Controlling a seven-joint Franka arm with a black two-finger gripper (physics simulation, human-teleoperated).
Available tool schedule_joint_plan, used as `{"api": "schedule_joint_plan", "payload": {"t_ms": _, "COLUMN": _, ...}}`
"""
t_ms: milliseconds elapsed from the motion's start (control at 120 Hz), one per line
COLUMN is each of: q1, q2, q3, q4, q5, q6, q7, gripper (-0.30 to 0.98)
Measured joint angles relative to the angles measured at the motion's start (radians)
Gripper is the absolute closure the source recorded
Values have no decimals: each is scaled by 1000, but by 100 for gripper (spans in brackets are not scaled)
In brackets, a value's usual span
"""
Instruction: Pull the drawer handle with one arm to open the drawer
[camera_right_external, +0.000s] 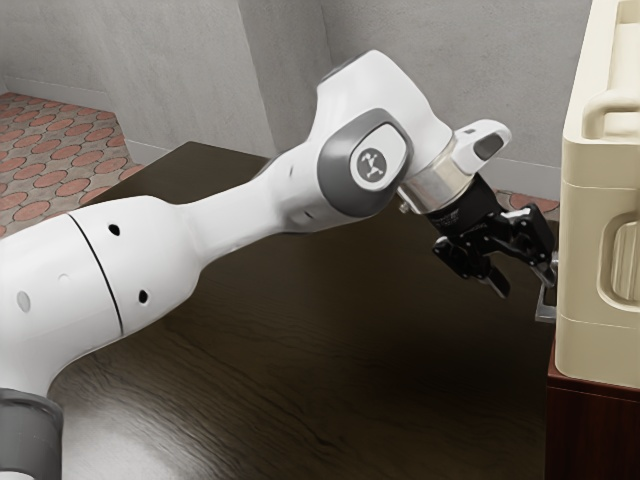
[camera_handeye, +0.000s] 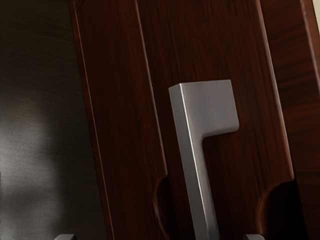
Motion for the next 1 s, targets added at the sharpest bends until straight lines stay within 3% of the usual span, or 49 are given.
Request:
{"api": "schedule_joint_plan", "payload": {"t_ms": 283, "q1": -1, "q2": -1, "q3": 0, "q4": -3, "q5": -1, "q6": 8, "q7": 2, "gripper": 39}}
{"api": "schedule_joint_plan", "payload": {"t_ms": 633, "q1": -8, "q2": -23, "q3": 25, "q4": -9, "q5": 19, "q6": -21, "q7": -1, "gripper": 70}}
{"api": "schedule_joint_plan", "payload": {"t_ms": 1000, "q1": 10, "q2": -75, "q3": 52, "q4": -52, "q5": 81, "q6": -100, "q7": -13, "gripper": 79}}
